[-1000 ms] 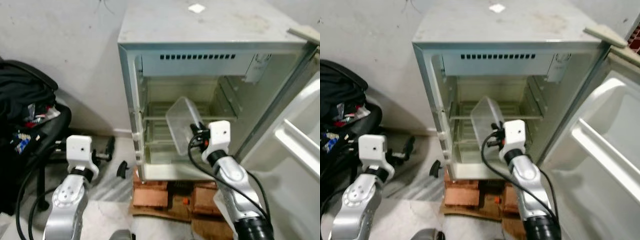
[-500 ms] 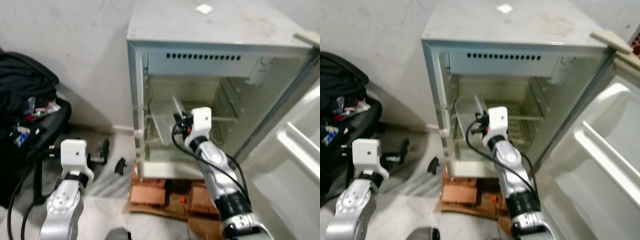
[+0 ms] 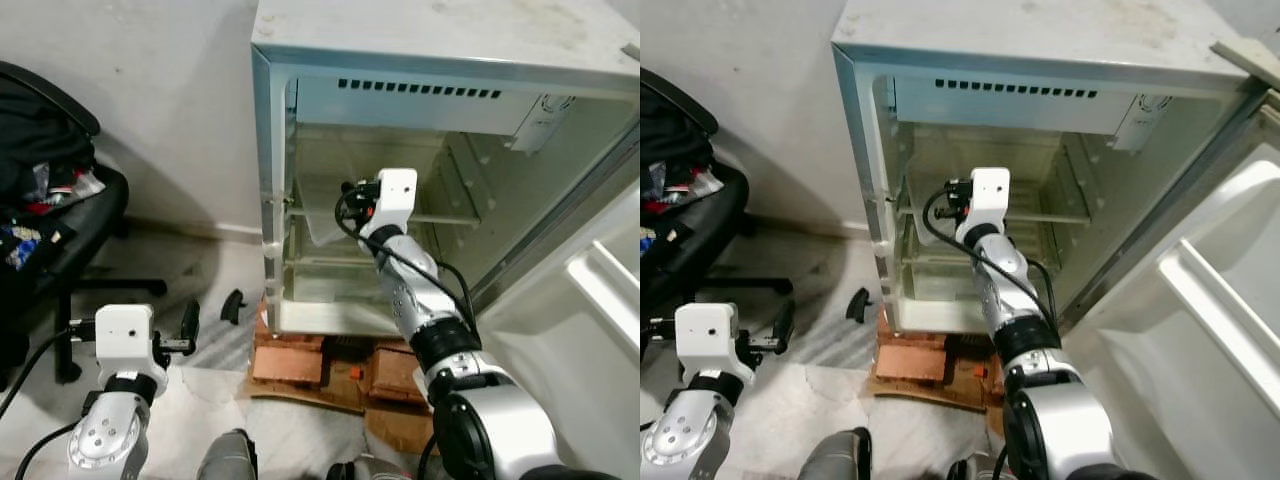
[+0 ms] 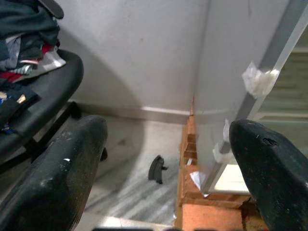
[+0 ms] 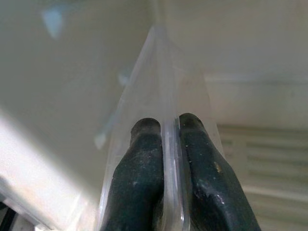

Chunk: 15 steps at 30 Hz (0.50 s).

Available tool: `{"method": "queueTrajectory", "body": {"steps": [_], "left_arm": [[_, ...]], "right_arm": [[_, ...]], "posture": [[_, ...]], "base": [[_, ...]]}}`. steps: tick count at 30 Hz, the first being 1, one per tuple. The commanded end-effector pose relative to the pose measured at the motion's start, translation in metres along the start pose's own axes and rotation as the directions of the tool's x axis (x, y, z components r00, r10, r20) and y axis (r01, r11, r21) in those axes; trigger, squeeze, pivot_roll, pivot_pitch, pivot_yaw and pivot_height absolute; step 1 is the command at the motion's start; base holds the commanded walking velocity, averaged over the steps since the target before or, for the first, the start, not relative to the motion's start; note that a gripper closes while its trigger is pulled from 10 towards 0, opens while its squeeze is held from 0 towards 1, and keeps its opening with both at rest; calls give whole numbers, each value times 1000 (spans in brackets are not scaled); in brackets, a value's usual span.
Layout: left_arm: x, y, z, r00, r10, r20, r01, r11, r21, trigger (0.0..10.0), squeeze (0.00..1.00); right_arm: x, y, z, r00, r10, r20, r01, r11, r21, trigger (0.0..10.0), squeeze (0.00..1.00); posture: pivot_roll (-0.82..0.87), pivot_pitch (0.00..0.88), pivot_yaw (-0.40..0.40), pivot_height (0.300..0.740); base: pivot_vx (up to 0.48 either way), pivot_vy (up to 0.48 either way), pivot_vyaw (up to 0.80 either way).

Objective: Restocking fridge

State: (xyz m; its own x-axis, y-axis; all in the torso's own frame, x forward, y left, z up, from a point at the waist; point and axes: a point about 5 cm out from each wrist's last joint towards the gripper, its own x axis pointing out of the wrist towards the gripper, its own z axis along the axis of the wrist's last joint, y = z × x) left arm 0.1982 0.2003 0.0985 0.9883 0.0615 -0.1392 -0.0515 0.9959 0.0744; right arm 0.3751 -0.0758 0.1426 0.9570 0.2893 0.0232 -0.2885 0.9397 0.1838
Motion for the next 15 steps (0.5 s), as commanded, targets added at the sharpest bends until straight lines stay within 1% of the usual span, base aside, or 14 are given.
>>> {"method": "queueTrajectory", "body": {"steps": [1,2,6,7,8,10,12,13,14,15], "left_arm": [[-5,-1,2,1000,9,-8,-9,1000,11,10000,0],[-7,-2,2,1000,9,-10,-9,1000,16,10000,0],[-15,-4,4,1000,11,-15,-11,1000,13,10000,0],[-18,-2,4,1000,20,-22,-19,1000,15,10000,0],[-18,-2,4,1000,20,-22,-19,1000,15,10000,0],[-25,0,4,999,32,-32,-31,999,27,10000,0],[-31,2,4,999,27,-41,-25,998,53,10000,0],[-31,2,4,999,27,-41,-25,998,53,10000,0],[-32,2,4,999,27,-43,-24,998,60,10000,0],[-37,2,4,998,36,-54,-33,998,56,10000,0]], "right_arm": [[2,0,-1,1000,-9,-6,9,1000,23,10000,0],[3,1,0,1000,-9,-5,9,1000,30,10000,0],[9,5,1,999,-28,-24,31,993,118,10000,0],[12,9,1,999,-31,-33,35,988,151,10000,0],[12,9,1,999,-31,-33,35,988,151,10000,0],[15,16,1,999,-25,-46,34,979,199,10000,0],[18,24,2,998,-26,-55,40,961,273,10000,0],[18,24,2,998,-26,-55,40,961,273,10000,0],[18,25,2,998,-29,-58,45,955,292,10000,0],[20,27,3,997,-45,-63,65,929,365,10000,0]], "posture": [[262,254,-104,740],[265,257,-107,740],[288,278,-119,740],[303,292,-123,740],[303,292,-123,740],[324,310,-126,740],[335,323,-129,740],[335,323,-129,740],[335,323,-129,740],[352,339,-136,740]], "base": [[0,0,0],[0,0,0],[0,0,0],[0,0,0],[0,0,0],[0,0,0],[0,0,0],[0,0,0],[0,0,0],[0,0,0]]}}
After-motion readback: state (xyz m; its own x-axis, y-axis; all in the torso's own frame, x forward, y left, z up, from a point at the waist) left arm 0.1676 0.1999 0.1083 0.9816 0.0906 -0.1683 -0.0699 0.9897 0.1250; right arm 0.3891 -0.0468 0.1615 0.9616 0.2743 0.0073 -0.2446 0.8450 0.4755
